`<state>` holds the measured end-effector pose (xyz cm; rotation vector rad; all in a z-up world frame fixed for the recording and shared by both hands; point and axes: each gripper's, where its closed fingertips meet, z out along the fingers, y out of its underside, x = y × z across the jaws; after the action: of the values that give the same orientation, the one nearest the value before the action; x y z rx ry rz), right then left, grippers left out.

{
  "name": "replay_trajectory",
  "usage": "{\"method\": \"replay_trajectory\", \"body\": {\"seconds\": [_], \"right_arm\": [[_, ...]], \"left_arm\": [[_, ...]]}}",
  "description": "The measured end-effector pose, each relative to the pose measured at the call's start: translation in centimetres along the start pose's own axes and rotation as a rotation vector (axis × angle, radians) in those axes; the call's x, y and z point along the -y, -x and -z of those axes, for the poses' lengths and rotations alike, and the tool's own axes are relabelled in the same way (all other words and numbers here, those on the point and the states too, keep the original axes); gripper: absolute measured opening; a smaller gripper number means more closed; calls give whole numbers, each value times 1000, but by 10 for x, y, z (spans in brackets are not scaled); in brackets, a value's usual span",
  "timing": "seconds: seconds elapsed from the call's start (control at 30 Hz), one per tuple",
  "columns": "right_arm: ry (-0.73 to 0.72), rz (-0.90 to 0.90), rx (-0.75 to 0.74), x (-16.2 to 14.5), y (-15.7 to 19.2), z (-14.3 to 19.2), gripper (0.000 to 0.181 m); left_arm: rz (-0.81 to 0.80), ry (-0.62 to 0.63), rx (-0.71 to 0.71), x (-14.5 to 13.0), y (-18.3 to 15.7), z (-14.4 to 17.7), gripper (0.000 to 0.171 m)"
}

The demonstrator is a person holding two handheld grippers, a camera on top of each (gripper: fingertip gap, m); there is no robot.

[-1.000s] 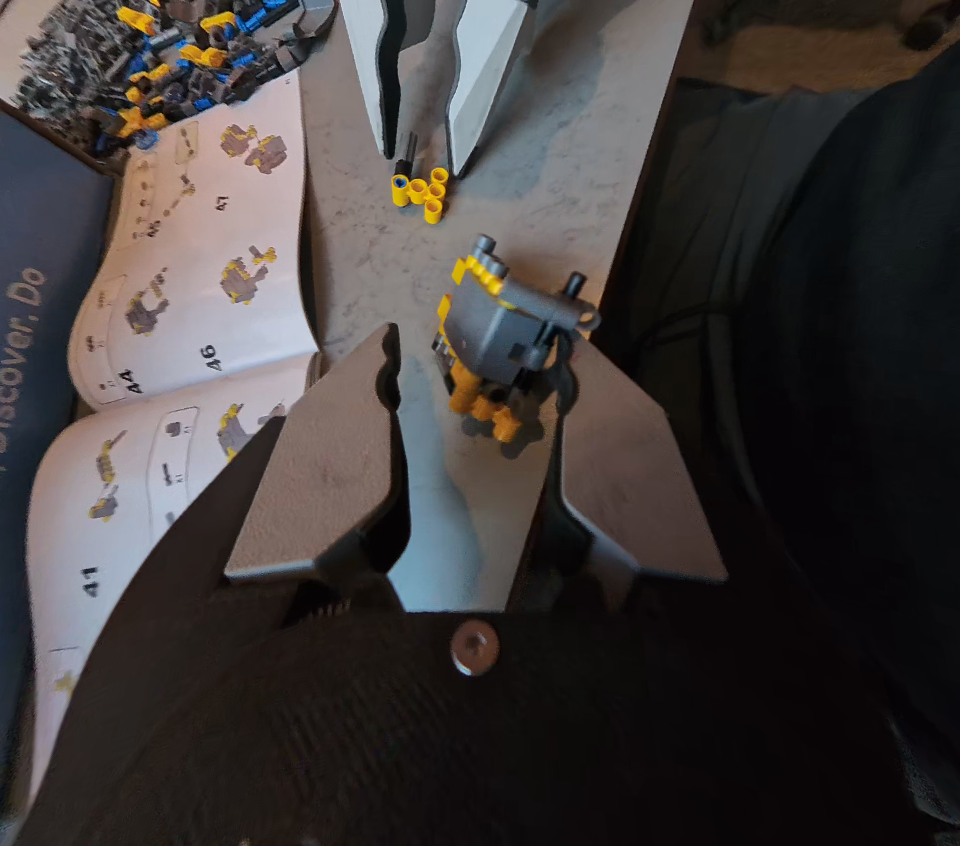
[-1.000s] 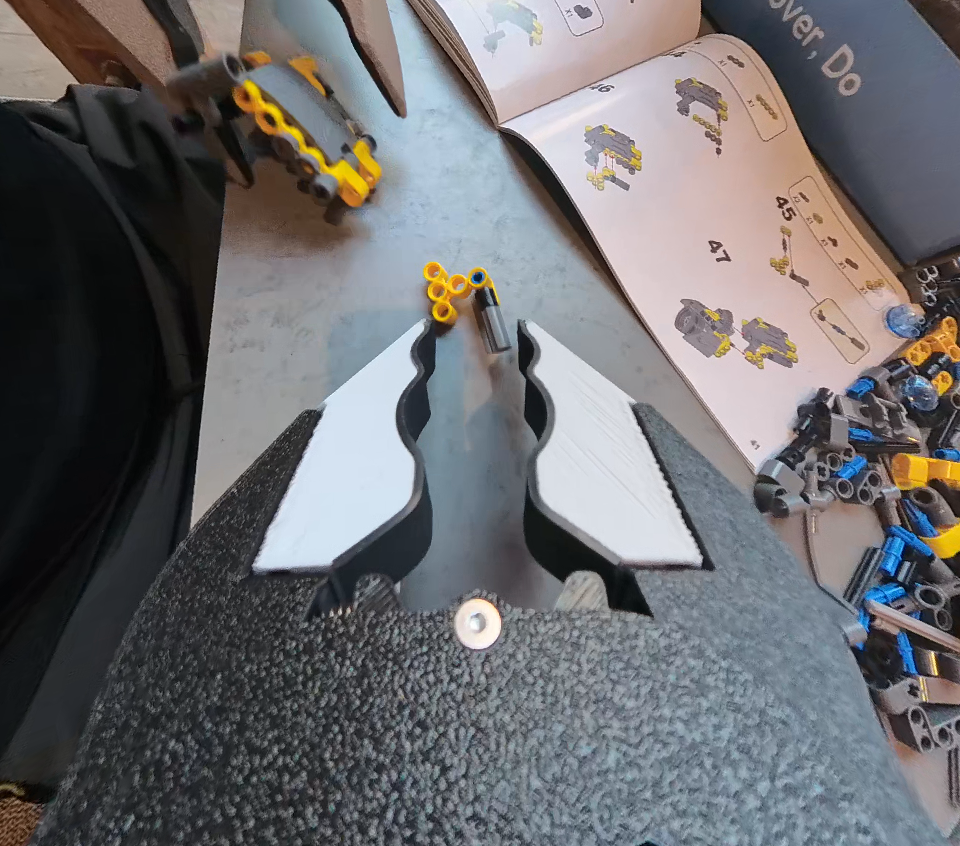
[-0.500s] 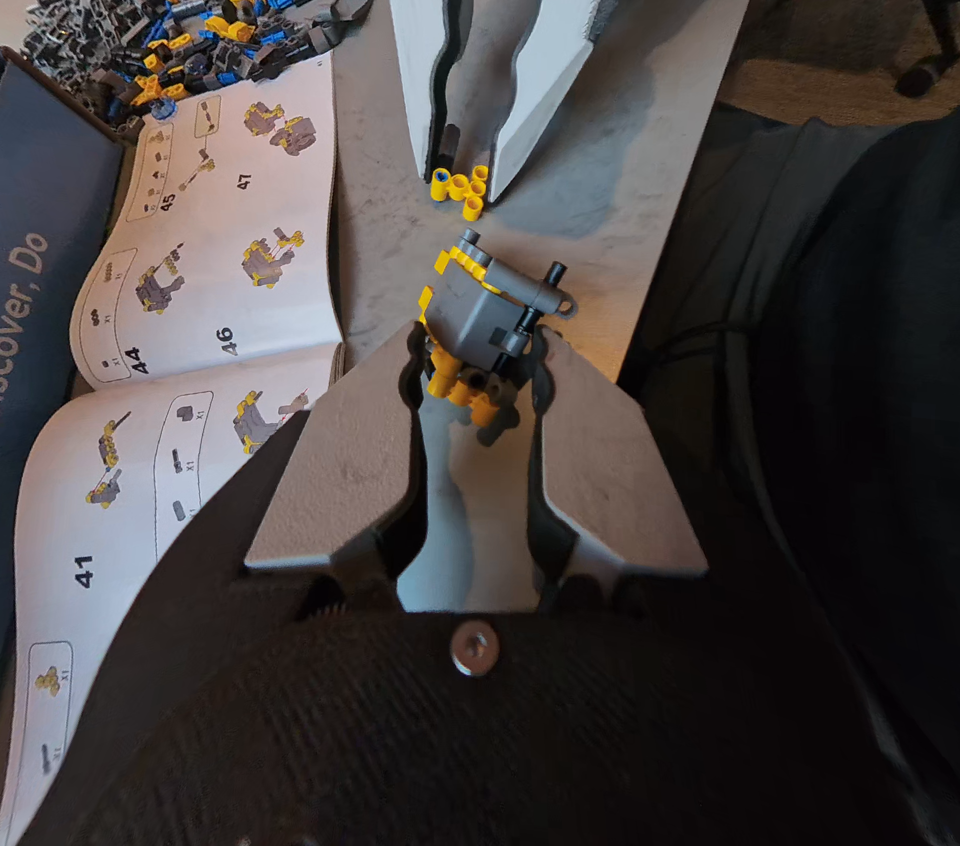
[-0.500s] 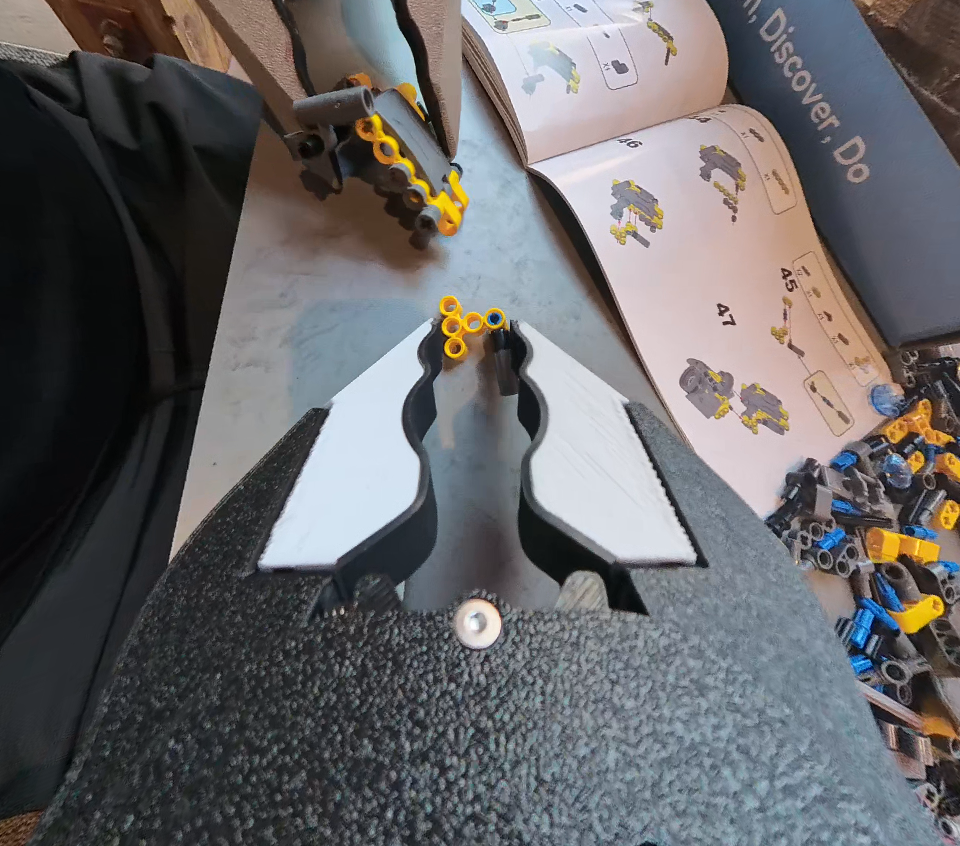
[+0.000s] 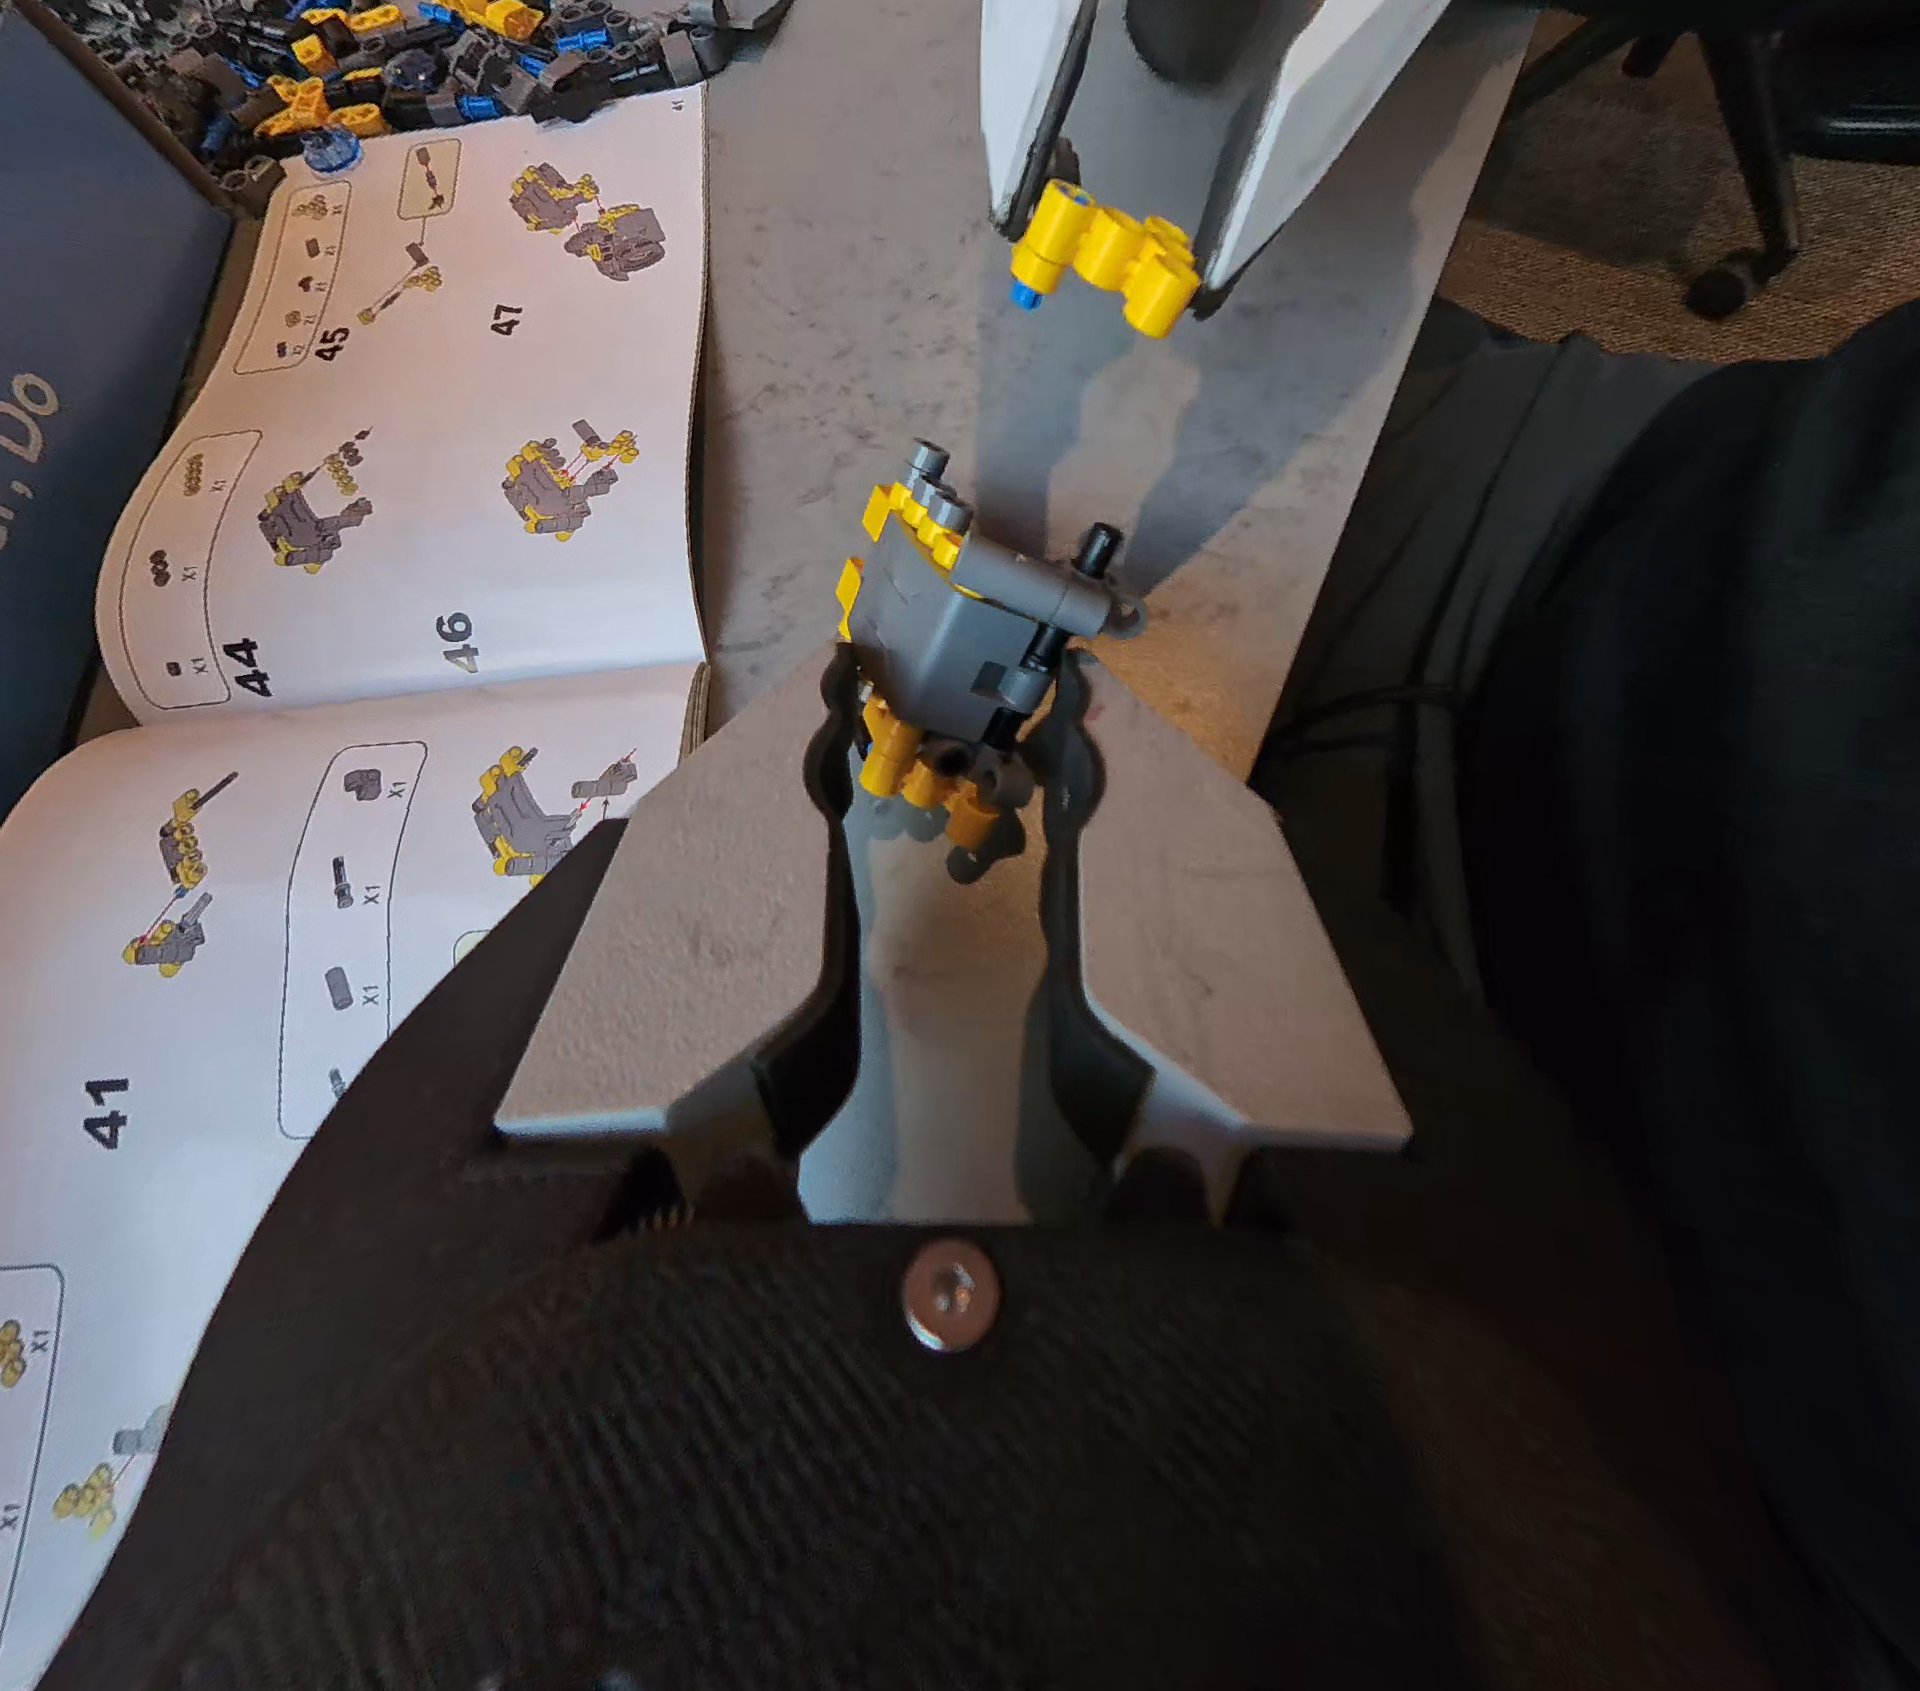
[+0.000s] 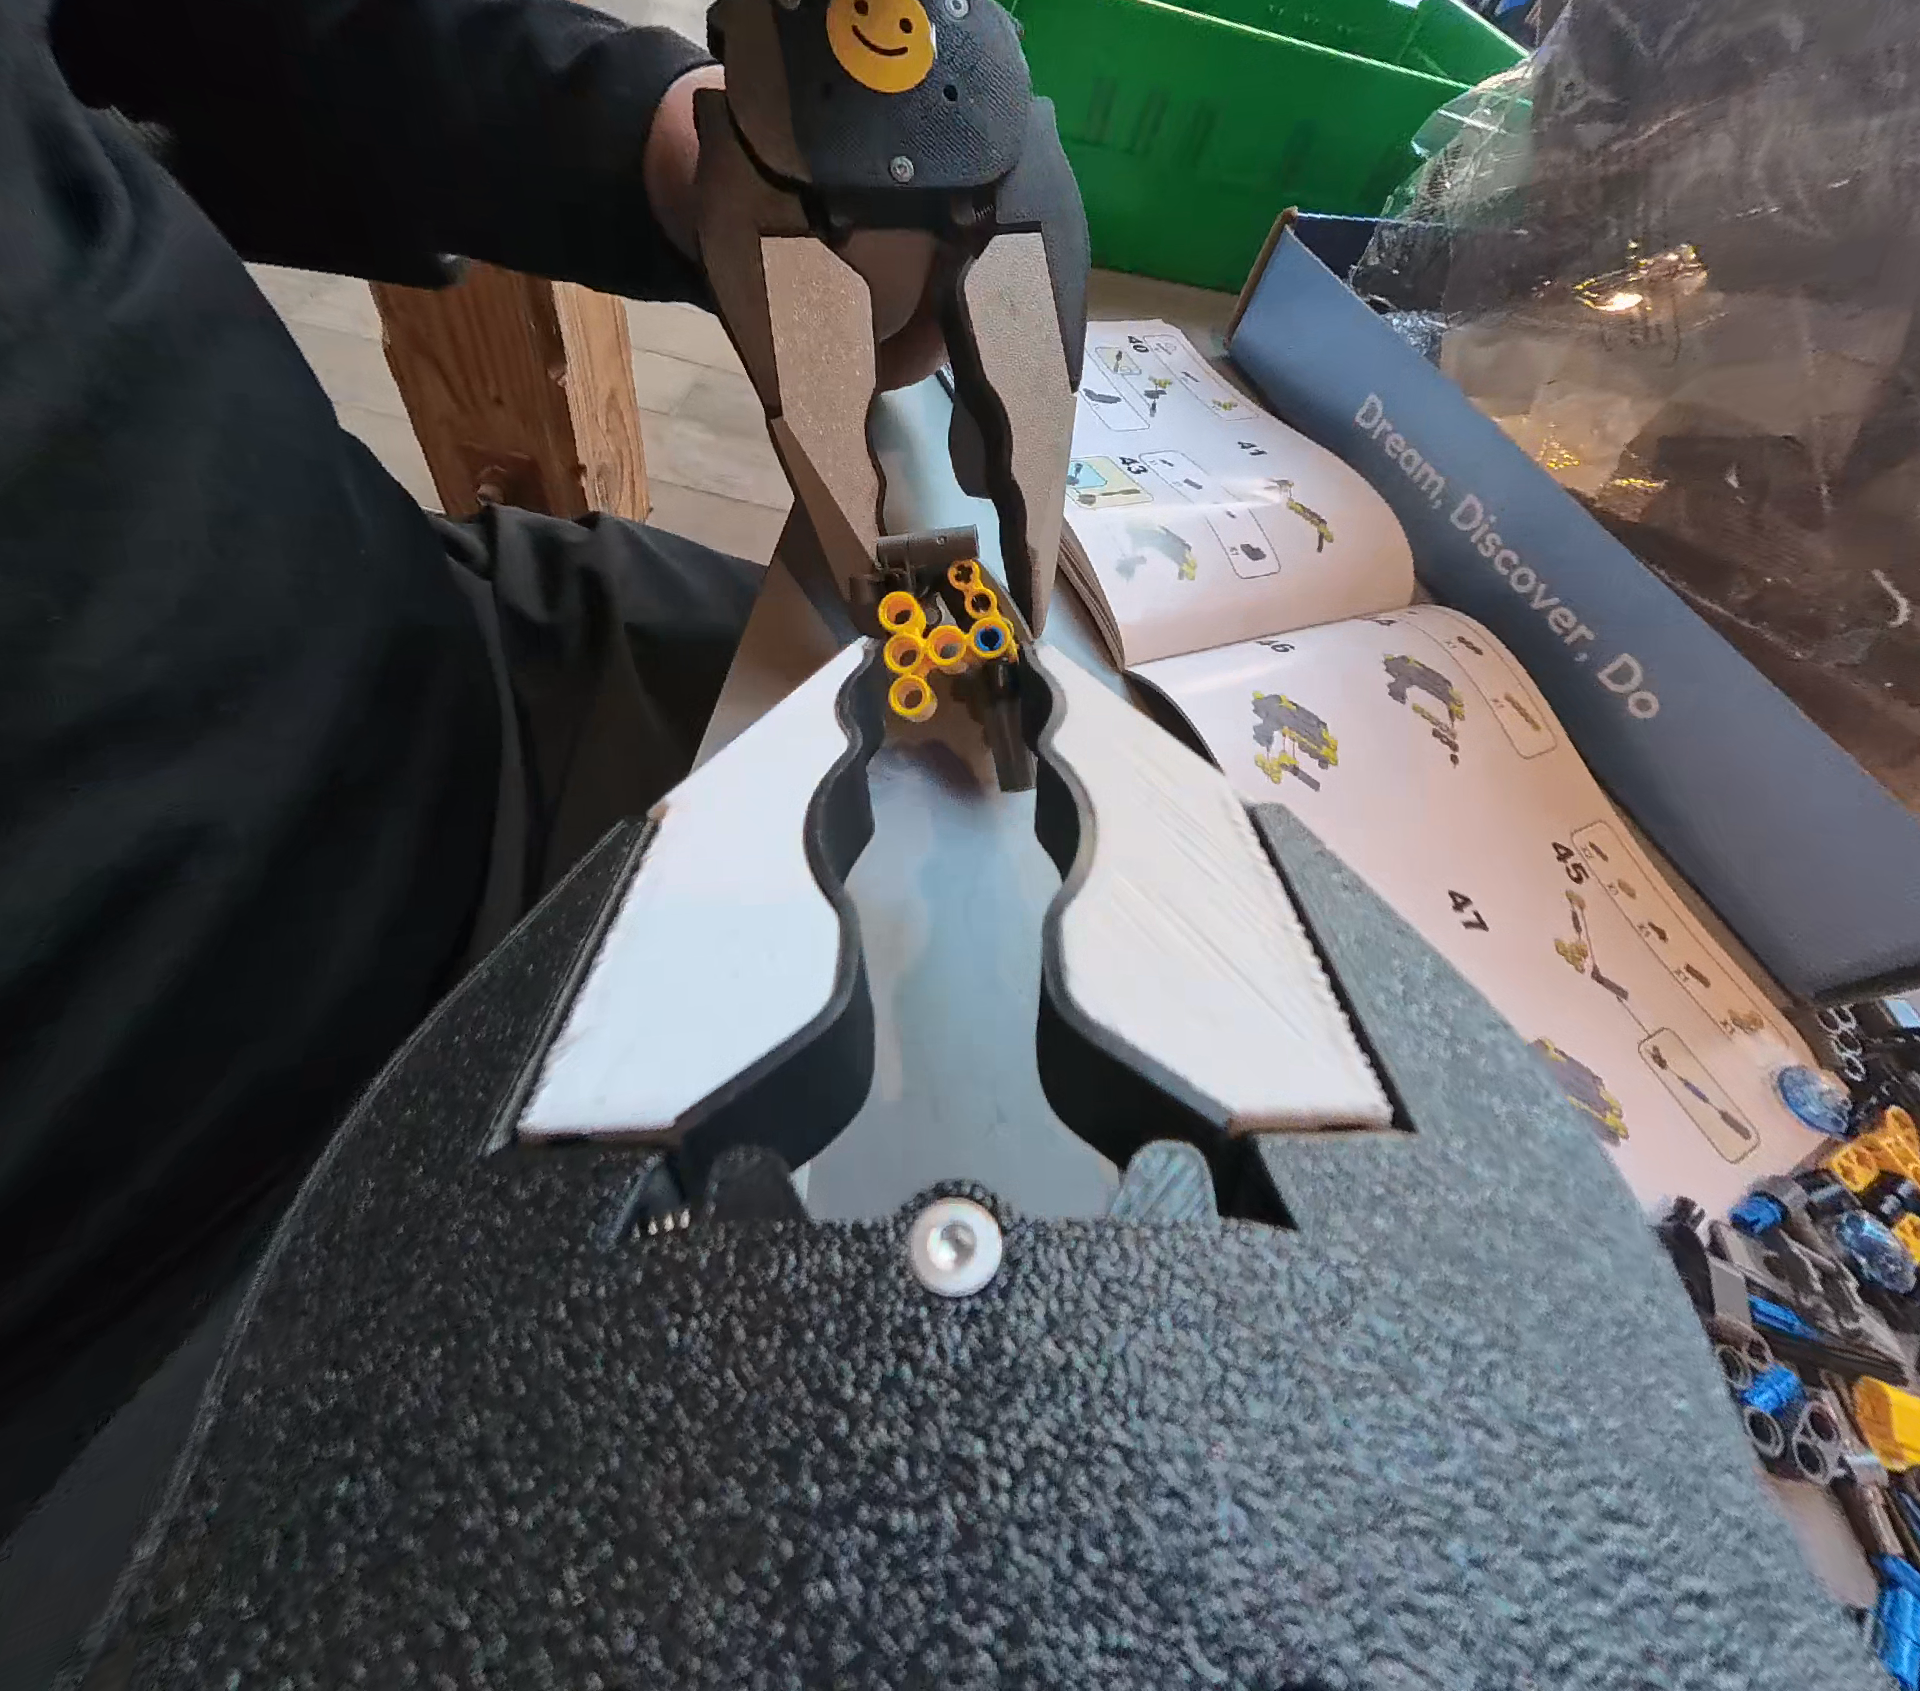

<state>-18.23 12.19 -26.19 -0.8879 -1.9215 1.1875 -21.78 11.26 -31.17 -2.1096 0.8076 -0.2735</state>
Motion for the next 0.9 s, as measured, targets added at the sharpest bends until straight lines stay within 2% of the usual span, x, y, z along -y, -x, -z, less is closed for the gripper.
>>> {"method": "replay_trajectory", "body": {"seconds": [0.33, 0.9], "right_arm": [[36, 74, -54, -5, -1, -7, 24], [49, 57, -80, -7, -6, -8, 24]], "left_arm": [[19, -4, -12, 0, 0, 0, 35], [27, -6, -6, 1, 1, -1, 35]]}}
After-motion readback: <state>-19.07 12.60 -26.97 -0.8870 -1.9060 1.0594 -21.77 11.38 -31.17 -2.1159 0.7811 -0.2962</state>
